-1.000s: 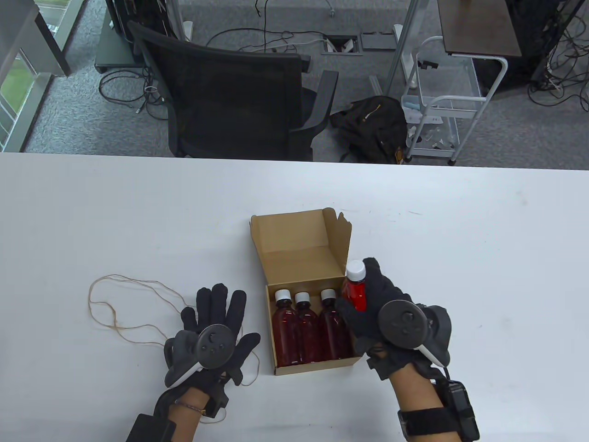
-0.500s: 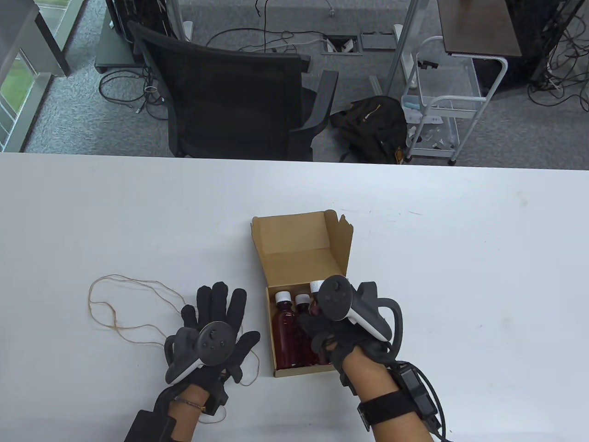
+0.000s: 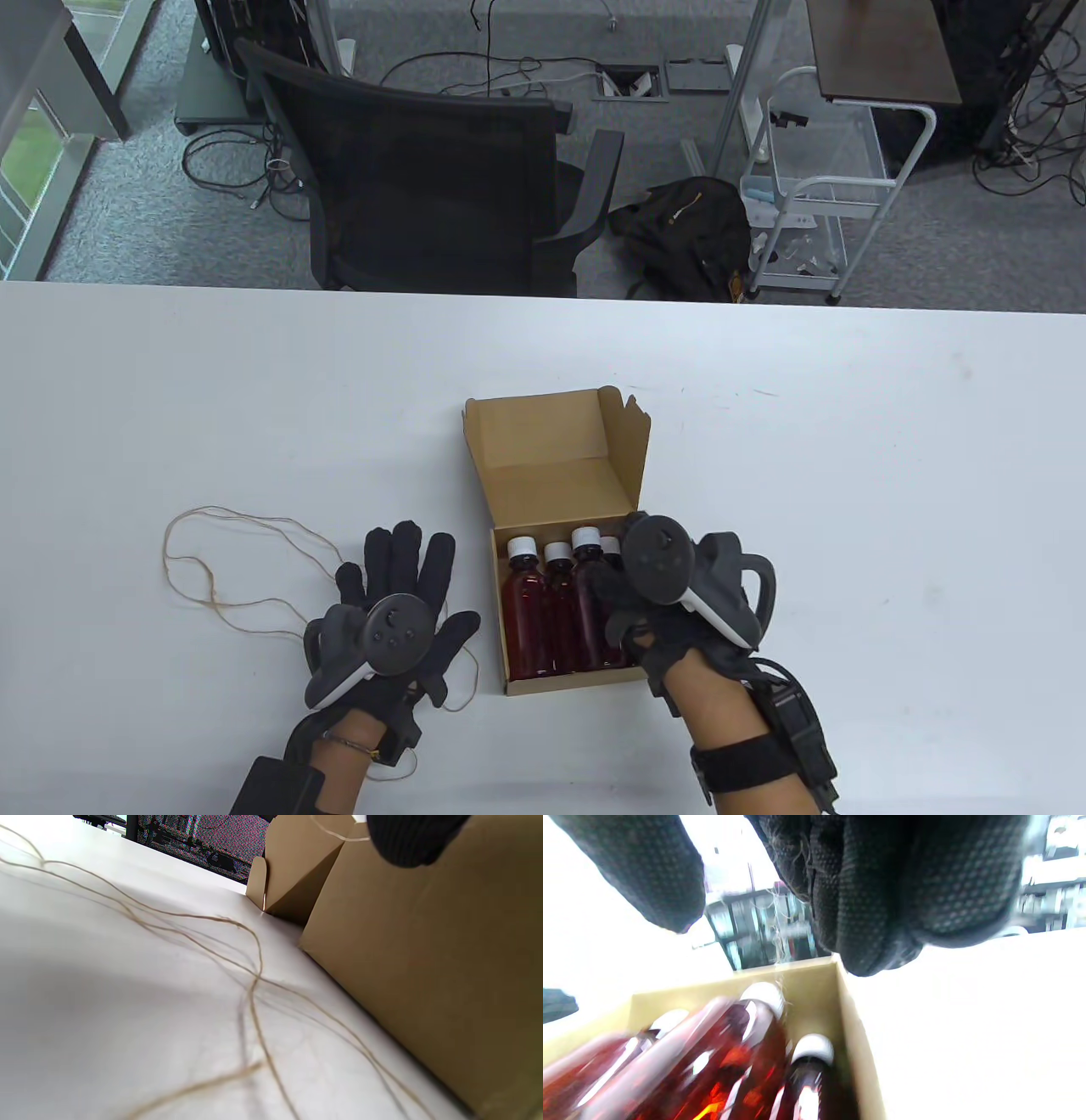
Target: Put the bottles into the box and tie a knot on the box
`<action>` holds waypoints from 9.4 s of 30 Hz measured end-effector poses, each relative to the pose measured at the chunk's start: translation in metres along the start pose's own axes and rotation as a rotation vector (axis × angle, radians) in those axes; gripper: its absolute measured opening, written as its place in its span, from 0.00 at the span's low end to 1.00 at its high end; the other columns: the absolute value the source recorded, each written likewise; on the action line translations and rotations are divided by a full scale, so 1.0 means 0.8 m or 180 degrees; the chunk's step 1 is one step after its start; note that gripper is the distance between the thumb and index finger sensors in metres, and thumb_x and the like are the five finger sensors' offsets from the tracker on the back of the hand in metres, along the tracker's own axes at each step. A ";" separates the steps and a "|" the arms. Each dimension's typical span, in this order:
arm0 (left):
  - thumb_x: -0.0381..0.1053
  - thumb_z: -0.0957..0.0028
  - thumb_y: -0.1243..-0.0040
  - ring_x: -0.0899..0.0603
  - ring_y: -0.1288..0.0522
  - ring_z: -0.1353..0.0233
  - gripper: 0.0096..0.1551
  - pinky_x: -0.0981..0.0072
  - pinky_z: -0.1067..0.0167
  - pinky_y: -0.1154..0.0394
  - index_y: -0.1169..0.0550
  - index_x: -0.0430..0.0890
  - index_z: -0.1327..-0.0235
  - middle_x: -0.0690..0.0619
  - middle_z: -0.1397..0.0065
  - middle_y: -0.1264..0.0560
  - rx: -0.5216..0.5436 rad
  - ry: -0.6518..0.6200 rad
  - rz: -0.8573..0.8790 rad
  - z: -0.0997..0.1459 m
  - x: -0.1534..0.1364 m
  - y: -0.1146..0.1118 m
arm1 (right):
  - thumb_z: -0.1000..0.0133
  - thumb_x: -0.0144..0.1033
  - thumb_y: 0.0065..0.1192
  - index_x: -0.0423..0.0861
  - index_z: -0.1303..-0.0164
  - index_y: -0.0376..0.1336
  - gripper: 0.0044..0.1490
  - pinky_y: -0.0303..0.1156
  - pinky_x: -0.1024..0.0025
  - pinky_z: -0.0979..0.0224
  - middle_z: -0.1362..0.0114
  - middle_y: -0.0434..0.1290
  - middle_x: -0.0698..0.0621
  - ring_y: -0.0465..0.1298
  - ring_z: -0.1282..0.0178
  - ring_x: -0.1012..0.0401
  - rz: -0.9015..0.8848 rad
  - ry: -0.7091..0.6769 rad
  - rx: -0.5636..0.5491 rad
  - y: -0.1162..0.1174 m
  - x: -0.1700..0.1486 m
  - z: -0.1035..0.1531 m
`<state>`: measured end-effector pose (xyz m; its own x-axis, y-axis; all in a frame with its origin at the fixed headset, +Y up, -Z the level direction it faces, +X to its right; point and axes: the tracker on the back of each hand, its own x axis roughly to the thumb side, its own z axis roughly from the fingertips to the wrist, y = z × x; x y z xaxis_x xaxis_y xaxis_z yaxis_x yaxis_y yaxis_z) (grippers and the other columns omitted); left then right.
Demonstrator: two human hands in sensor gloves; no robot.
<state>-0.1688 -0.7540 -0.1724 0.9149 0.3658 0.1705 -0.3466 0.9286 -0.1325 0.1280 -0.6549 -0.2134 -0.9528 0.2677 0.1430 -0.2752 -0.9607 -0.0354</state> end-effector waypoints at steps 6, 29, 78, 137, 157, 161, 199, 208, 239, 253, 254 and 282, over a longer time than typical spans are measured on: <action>0.67 0.43 0.44 0.20 0.60 0.16 0.56 0.18 0.32 0.58 0.57 0.49 0.12 0.31 0.09 0.59 0.0151 -0.0084 0.0412 0.000 0.002 0.002 | 0.49 0.54 0.75 0.33 0.21 0.54 0.57 0.72 0.39 0.38 0.26 0.66 0.31 0.73 0.37 0.36 -0.0902 -0.0097 -0.0325 0.021 -0.067 0.022; 0.63 0.46 0.36 0.28 0.19 0.31 0.53 0.18 0.33 0.40 0.40 0.35 0.18 0.40 0.33 0.17 0.0465 -0.0373 0.1320 -0.013 0.020 0.009 | 0.45 0.44 0.67 0.29 0.27 0.58 0.45 0.85 0.55 0.59 0.44 0.79 0.33 0.86 0.59 0.48 -0.2350 -0.0352 0.0152 0.102 -0.126 0.027; 0.44 0.44 0.41 0.31 0.21 0.26 0.33 0.47 0.38 0.17 0.37 0.52 0.24 0.45 0.18 0.30 0.0765 -0.0761 0.2064 -0.021 0.011 0.004 | 0.43 0.25 0.54 0.57 0.22 0.52 0.38 0.71 0.33 0.38 0.19 0.60 0.44 0.63 0.31 0.28 -0.3642 -0.0890 -0.0024 0.125 -0.123 0.028; 0.72 0.46 0.45 0.17 0.32 0.24 0.62 0.30 0.35 0.29 0.54 0.40 0.11 0.21 0.14 0.44 0.0092 -0.0934 0.1558 0.009 0.035 0.011 | 0.44 0.59 0.54 0.35 0.18 0.52 0.53 0.73 0.37 0.41 0.26 0.61 0.23 0.71 0.38 0.29 -0.2334 -0.1202 -0.0074 0.077 -0.097 0.056; 0.66 0.44 0.38 0.24 0.18 0.36 0.54 0.43 0.45 0.17 0.35 0.30 0.19 0.22 0.23 0.28 -0.0344 -0.0049 0.1535 0.001 0.017 -0.009 | 0.43 0.55 0.63 0.27 0.21 0.51 0.56 0.72 0.35 0.41 0.27 0.59 0.19 0.68 0.38 0.27 -0.2509 -0.0005 0.1049 0.125 -0.111 0.052; 0.68 0.43 0.41 0.26 0.15 0.39 0.53 0.45 0.49 0.15 0.31 0.27 0.24 0.22 0.28 0.24 -0.0482 0.0047 0.1540 0.002 0.016 -0.015 | 0.42 0.55 0.56 0.23 0.22 0.46 0.57 0.75 0.37 0.45 0.30 0.63 0.18 0.73 0.42 0.29 -0.2658 0.0098 0.1434 0.131 -0.108 0.053; 0.63 0.54 0.27 0.28 0.18 0.30 0.59 0.36 0.38 0.21 0.42 0.45 0.14 0.33 0.23 0.22 0.0089 -0.0641 -0.0230 0.012 0.064 0.000 | 0.54 0.37 0.81 0.55 0.18 0.42 0.62 0.64 0.35 0.31 0.19 0.46 0.25 0.62 0.29 0.31 -0.1102 -0.0723 0.0776 0.098 -0.068 0.055; 0.63 0.60 0.23 0.23 0.52 0.13 0.62 0.22 0.28 0.40 0.43 0.51 0.16 0.43 0.06 0.52 0.0216 -0.0743 -0.1023 0.003 0.082 0.001 | 0.59 0.38 0.82 0.42 0.22 0.40 0.67 0.42 0.35 0.24 0.16 0.33 0.39 0.34 0.21 0.40 0.0233 -0.1480 0.0193 0.101 -0.038 0.058; 0.51 0.54 0.25 0.29 0.41 0.14 0.48 0.28 0.27 0.38 0.35 0.52 0.19 0.45 0.13 0.32 0.0841 -0.1072 -0.1341 -0.001 0.034 0.021 | 0.54 0.37 0.78 0.41 0.25 0.58 0.48 0.63 0.39 0.27 0.21 0.61 0.35 0.62 0.24 0.39 0.0338 -0.1832 -0.0645 0.093 -0.032 0.065; 0.52 0.48 0.30 0.24 0.42 0.14 0.30 0.21 0.28 0.44 0.21 0.52 0.30 0.39 0.12 0.32 -0.0154 -0.0262 -0.1649 -0.047 0.000 -0.034 | 0.52 0.38 0.76 0.42 0.21 0.53 0.51 0.58 0.37 0.26 0.18 0.55 0.36 0.55 0.21 0.38 0.0189 -0.1825 -0.0405 0.095 -0.038 0.063; 0.52 0.48 0.30 0.25 0.40 0.15 0.26 0.21 0.28 0.43 0.18 0.51 0.36 0.41 0.15 0.29 -0.0119 -0.0262 -0.1545 -0.045 0.000 -0.032 | 0.52 0.38 0.76 0.42 0.21 0.53 0.51 0.58 0.37 0.26 0.18 0.54 0.36 0.55 0.21 0.38 0.0175 -0.1832 -0.0398 0.095 -0.038 0.062; 0.56 0.52 0.28 0.29 0.30 0.20 0.24 0.20 0.30 0.39 0.14 0.44 0.49 0.45 0.25 0.22 0.1251 -0.1508 0.0163 0.051 0.088 0.067 | 0.57 0.51 0.79 0.37 0.24 0.59 0.55 0.54 0.35 0.26 0.36 0.79 0.42 0.71 0.30 0.43 -0.0828 -0.2415 -0.0347 0.078 0.024 0.098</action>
<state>-0.1309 -0.6761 -0.1275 0.7350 0.3147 0.6006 -0.5206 0.8295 0.2024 0.1028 -0.7157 -0.1354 -0.5209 0.3214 0.7908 -0.5244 -0.8515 0.0006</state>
